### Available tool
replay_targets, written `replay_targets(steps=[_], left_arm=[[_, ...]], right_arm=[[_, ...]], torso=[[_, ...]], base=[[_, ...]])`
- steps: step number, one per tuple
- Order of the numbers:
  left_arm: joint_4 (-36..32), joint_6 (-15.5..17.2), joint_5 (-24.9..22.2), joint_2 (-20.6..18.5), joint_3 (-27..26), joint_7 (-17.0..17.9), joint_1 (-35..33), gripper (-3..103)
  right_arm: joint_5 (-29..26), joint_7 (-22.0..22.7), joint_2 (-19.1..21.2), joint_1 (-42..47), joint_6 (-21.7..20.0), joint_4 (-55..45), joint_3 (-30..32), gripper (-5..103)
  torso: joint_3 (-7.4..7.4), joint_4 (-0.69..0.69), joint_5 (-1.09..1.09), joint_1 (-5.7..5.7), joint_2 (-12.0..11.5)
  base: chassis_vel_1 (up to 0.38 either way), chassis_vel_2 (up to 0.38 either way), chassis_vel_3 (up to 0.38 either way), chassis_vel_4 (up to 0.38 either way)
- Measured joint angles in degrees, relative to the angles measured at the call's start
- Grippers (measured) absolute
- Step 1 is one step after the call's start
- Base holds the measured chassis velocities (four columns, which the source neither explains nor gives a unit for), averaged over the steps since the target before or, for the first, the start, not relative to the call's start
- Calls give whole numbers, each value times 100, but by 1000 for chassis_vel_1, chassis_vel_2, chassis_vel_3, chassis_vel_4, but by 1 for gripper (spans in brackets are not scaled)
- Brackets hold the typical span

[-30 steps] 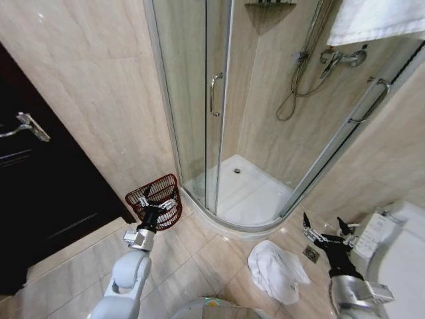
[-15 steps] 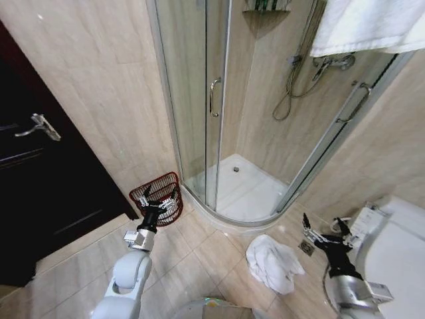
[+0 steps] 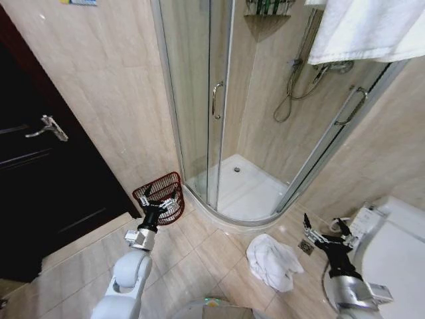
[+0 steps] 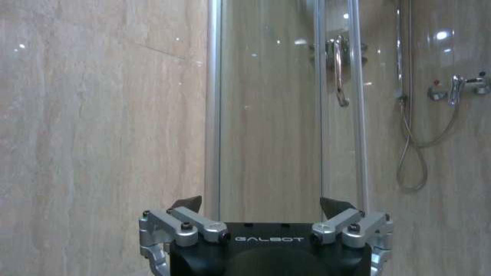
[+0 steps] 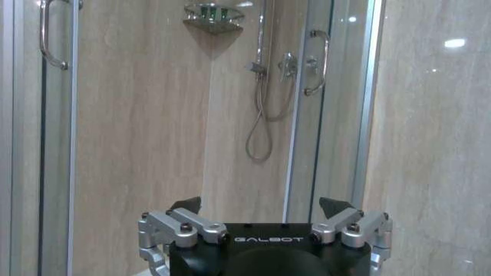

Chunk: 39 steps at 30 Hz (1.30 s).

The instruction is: Discard the used towel into the hamper.

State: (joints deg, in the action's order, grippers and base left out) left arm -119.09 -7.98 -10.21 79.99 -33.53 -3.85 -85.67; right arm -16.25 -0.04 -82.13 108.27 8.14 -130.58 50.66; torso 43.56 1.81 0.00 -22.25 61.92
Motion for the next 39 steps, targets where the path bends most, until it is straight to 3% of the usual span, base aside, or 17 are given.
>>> replay_targets(steps=[39], left_arm=[[-135, -36, 58, 88, -26, -41, -204, 100]], right_arm=[[-40, -29, 27, 66, 151, -37, 19, 100]], torso=[[598, 0, 0, -484, 1086]], base=[[1, -1, -1, 1]])
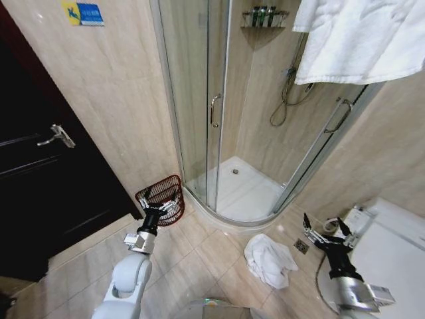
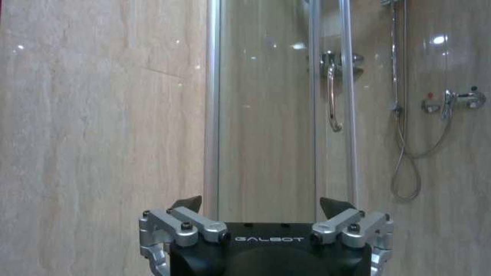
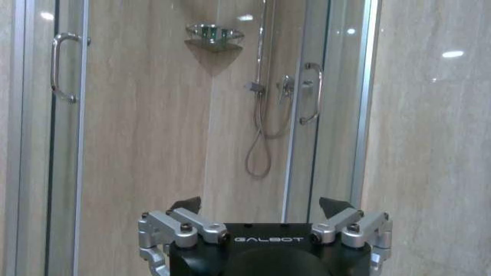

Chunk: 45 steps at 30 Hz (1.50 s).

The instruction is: Discard the used towel into the hamper.

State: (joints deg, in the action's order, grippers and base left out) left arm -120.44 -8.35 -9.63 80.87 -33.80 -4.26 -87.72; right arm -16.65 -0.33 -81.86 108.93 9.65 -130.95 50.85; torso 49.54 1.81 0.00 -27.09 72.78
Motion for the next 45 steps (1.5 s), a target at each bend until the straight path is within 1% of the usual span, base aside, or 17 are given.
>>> replay_targets(steps=[2, 4, 10, 11, 15, 16, 18, 22, 24, 30, 33, 38, 40, 41, 42, 43, 45], left_arm=[[-20, 0, -4, -3, 6, -4, 6, 100], [-24, 0, -4, -3, 7, -4, 7, 100], [-38, 5, -17, -10, 14, -5, 27, 100], [-38, 5, -17, -10, 14, -5, 27, 100], [-59, 23, -40, -27, 14, -5, 59, 100], [-59, 23, -40, -27, 14, -5, 59, 100], [-67, 29, -44, -28, 16, -5, 69, 100], [-67, 30, -59, -34, 16, -11, 80, 100], [-65, 30, -83, -39, 16, -16, 101, 100], [-43, 43, -96, -56, 16, -19, 136, 100], [-16, 78, -149, -108, 12, -37, 190, 100], [-13, 105, -259, -166, 9, -50, 251, 100], [-39, 120, -383, -218, 19, -50, 291, 100], [-79, 144, -442, -239, 22, -52, 296, 100], [-79, 144, -442, -239, 22, -52, 296, 100], [-99, 151, -462, -243, 22, -53, 298, 100], [-150, 153, -494, -261, 10, -62, 295, 100]], right_arm=[[2, 1, 0, 1, 1, -14, 16, 100], [2, 1, 0, 1, 2, -18, 19, 100], [6, 2, -53, 4, 0, -67, 22, 100], [6, 2, -53, 4, 0, -67, 22, 100], [11, 1, -54, 1, -23, -103, 47, 100], [11, 1, -54, 1, -23, -103, 47, 100], [11, -1, -50, -3, -37, -111, 63, 100], [12, -2, -50, -11, -47, -113, 66, 100], [15, -3, -53, -25, -61, -114, 80, 100], [15, -4, -51, -33, -82, -116, 91, 100], [16, -4, -49, -50, -114, -117, 102, 100], [19, -5, -40, -79, -160, -132, 109, 100], [-12, -24, 2, -140, -286, -207, 148, 100], [-73, -34, 35, -211, -435, -296, 180, 100], [-73, -34, 35, -211, -435, -296, 180, 100], [-132, -44, 62, -266, -563, -364, 208, 100], [-325, -66, 214, -672, -1264, -592, 320, 100]], torso=[[47, 0, 0, -46, 92], [57, 0, 0, -55, 111], [186, 0, 0, -153, 337], [186, 0, 0, -153, 337], [289, 0, 0, -240, 527], [289, 0, 0, -240, 527], [342, 0, 0, -287, 628], [398, 0, 0, -330, 726], [458, 0, 0, -381, 839], [548, 0, 0, -454, 1001], [625, 0, 0, -518, 1141], [691, 0, 0, -574, 1263], [739, 0, 0, -621, 1360], [754, 0, 1, -637, 1392], [754, 0, 1, -637, 1392], [759, -1, 1, -643, 1403], [769, -1, -1, -656, 1426]], base=[[0, 0, 0, 0], [0, 0, 0, 0], [0, 0, 0, 0], [0, 0, 0, 0], [0, 0, 0, 0], [0, 0, 0, 0], [0, 0, 0, 0], [0, 0, 0, 0], [0, 0, 0, 0], [0, 0, 0, 0], [0, 0, 0, 0], [0, 0, 0, 0], [0, 0, 0, 0], [0, 0, 0, 0], [0, 0, 0, 0], [0, 0, 0, 0], [0, 0, 0, 0]])
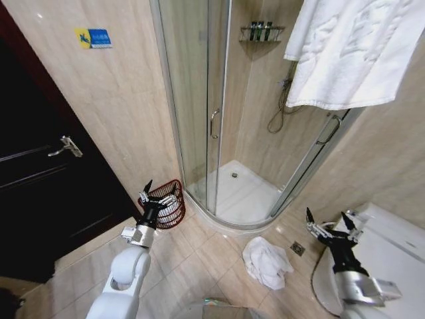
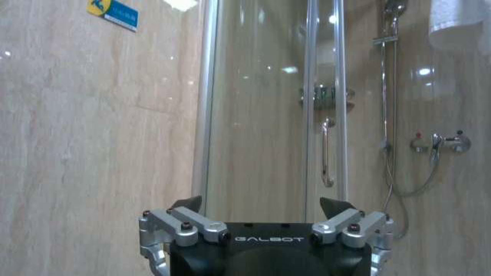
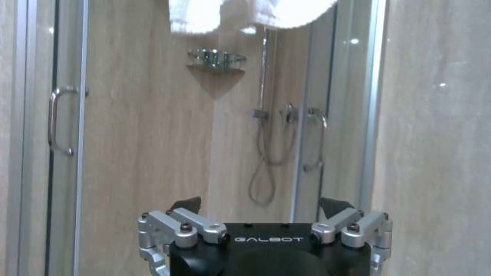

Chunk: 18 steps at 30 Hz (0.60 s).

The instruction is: Discard the used towel into the hamper.

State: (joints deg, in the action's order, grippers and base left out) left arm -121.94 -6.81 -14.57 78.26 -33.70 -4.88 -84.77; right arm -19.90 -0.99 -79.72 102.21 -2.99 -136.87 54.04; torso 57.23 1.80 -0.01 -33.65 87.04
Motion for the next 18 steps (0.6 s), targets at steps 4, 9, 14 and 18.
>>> replay_targets(steps=[4, 9, 14, 18], left_arm=[[-22, 0, -7, -1, -8, 3, -19, 100], [19, -17, -35, 3, -6, 24, -33, 100], [187, -174, -15, 60, -59, 83, -167, 100], [318, -182, 8, 71, 3, 94, -92, 100]], right_arm=[[-169, 78, 287, -629, -560, -110, 61, 100], [-763, 203, 1031, -1518, -1145, -137, 260, 100], [-1369, 294, 1872, -2462, -1485, 130, 409, 100], [-1764, 473, 2493, -3011, -1596, 223, 487, 100]], torso=[[0, 3, 2, -2, 1], [-8, 1, 1, 2, -13], [-18, 1, 4, 13, -32], [-24, 3, 2, 17, -43]], base=[[0, 0, 0, 0], [0, 0, 0, 0], [0, 0, 0, 0], [0, 0, 0, 0]])
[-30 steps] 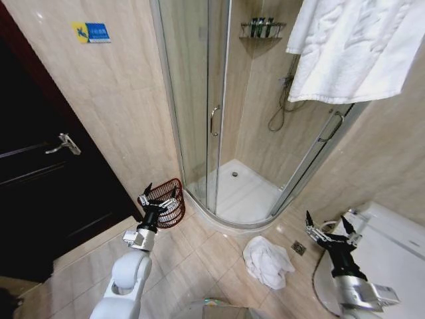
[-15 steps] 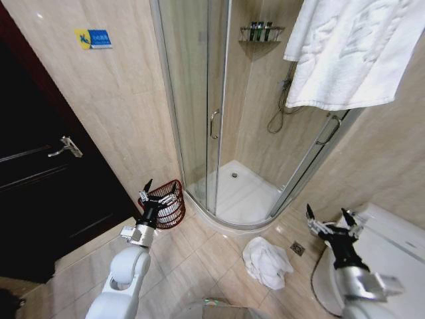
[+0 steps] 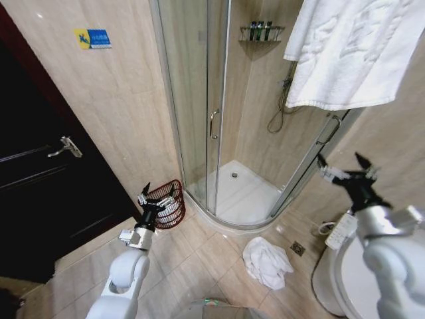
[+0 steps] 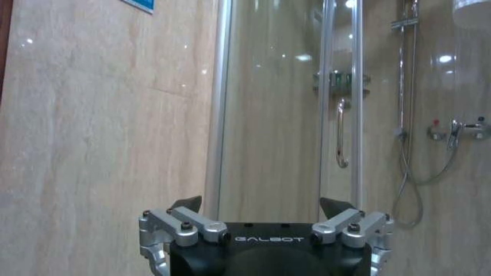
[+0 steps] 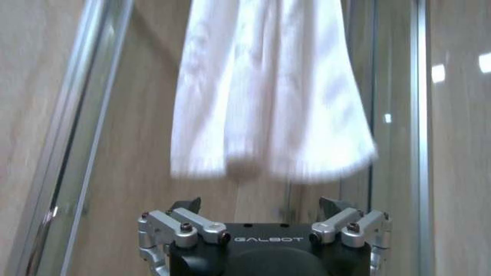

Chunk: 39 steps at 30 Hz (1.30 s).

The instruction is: Discard the used towel into the hamper.

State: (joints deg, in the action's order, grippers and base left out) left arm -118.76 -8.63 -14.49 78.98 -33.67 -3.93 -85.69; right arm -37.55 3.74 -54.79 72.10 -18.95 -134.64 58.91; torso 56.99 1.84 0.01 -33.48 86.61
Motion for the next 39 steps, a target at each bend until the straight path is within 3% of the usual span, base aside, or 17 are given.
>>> replay_targets(steps=[2, 3, 8, 13, 15, 16, 19, 20, 24, 26, 29, 32, 39], left_arm=[[112, 26, -9, -53, 63, 1, 89, 100], [112, 26, -9, -53, 63, 1, 89, 100], [223, -42, -68, -205, -84, 3, -3, 100], [257, -128, -77, -165, -188, -4, -55, 100], [266, -165, -62, -102, -203, -18, -87, 100], [266, -165, -62, -102, -203, -18, -87, 100], [277, -173, -34, -55, -186, -28, -52, 100], [278, -170, -20, -40, -165, -29, 17, 100], [272, -146, -15, -41, -147, -26, 77, 100], [234, -108, -12, -52, -148, -24, 109, 100], [206, -95, -12, -52, -186, -17, 103, 100], [196, -112, -17, -38, -275, -16, 54, 100], [202, -204, -34, 13, -394, -57, -52, 100]], right_arm=[[-208, 91, 508, -422, 1, 186, 96, 100], [-208, 91, 508, -422, 1, 186, 96, 100], [-618, 163, 1617, -1983, -85, 1134, -304, 100], [-897, 70, 2073, -3097, -217, 1653, -695, 100], [-1129, -82, 2469, -4042, -256, 2092, -1298, 100], [-1129, -82, 2469, -4042, -256, 2092, -1298, 100], [-1481, -185, 2790, -5052, -257, 2516, -2058, 100], [-1715, -247, 2897, -5874, -234, 2841, -2667, 100], [-1856, -296, 2875, -6700, -162, 3183, -3376, 100], [-2054, -306, 2649, -7658, -139, 3454, -4204, 100], [-2151, -224, 2343, -8287, -175, 3540, -4720, 100], [-1930, 7, 1856, -8958, -342, 3748, -5225, 100], [-1269, 505, 1326, -9713, -599, 4262, -5635, 100]], torso=[[-4, -7, 1, 3, -7], [-4, -7, 1, 3, -7], [-10, 0, 3, 9, -21], [-14, -2, -1, 12, -26], [-16, -2, -3, 15, -30], [-16, -2, -3, 15, -30], [-18, -2, -1, 16, -34], [-20, -3, -3, 18, -36], [-21, -5, -2, 19, -37], [-21, -3, 2, 19, -41], [-22, -2, -3, 19, -43], [-23, 0, -6, 20, -45], [-26, -2, -1, 23, -47]], base=[[0, 0, 0, 0], [0, 0, 0, 0], [0, 0, 0, 0], [0, 0, 0, 0], [0, 0, 0, 0], [0, 0, 0, 0], [0, 0, 0, 0], [0, 0, 0, 0], [0, 0, 0, 0], [0, 0, 0, 0], [0, 0, 0, 0], [0, 0, 0, 0], [0, 0, 0, 0]])
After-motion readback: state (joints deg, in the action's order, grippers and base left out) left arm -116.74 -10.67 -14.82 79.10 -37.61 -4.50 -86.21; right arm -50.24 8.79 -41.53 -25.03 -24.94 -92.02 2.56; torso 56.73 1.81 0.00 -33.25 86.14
